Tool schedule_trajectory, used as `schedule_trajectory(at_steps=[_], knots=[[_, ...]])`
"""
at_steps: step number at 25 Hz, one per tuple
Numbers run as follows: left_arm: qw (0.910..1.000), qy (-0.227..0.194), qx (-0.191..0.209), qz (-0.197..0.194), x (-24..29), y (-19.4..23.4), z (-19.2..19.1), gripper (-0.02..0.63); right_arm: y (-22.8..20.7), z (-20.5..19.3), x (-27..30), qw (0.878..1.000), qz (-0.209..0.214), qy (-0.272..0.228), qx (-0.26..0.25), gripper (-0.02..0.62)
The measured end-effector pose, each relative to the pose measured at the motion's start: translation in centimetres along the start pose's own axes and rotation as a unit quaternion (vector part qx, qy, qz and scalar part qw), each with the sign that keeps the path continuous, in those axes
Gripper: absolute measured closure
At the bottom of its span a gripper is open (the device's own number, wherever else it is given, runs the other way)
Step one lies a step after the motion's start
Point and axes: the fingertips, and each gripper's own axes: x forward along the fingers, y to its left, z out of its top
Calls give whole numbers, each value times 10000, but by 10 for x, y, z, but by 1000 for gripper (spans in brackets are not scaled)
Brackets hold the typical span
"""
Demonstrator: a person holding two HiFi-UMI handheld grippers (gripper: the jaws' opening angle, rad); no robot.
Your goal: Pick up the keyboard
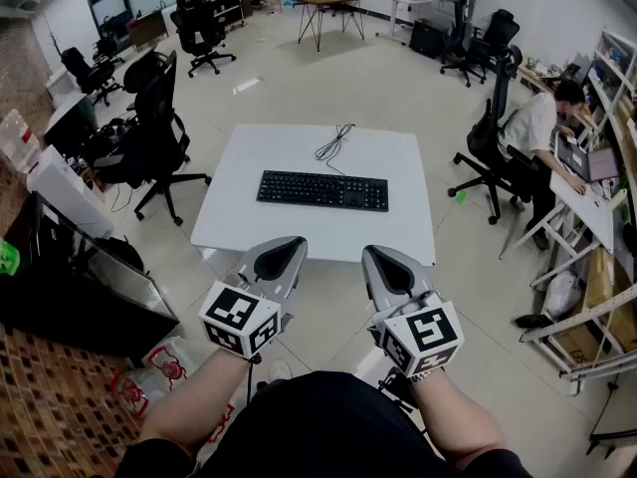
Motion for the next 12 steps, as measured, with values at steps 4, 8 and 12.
schedule_trajectory(at_steps=[4,8,12], knots=[[9997,44,-196,98,0,1,-5,601,-1,-3,-6,10000,83,40,-26,593],[9983,147,-546,163,6,16,-15,598,-4,-5,-6,9999,117,68,-10,592],[9954,293,-834,375,13,49,-28,559,-11,-8,0,9999,97,114,29,592]])
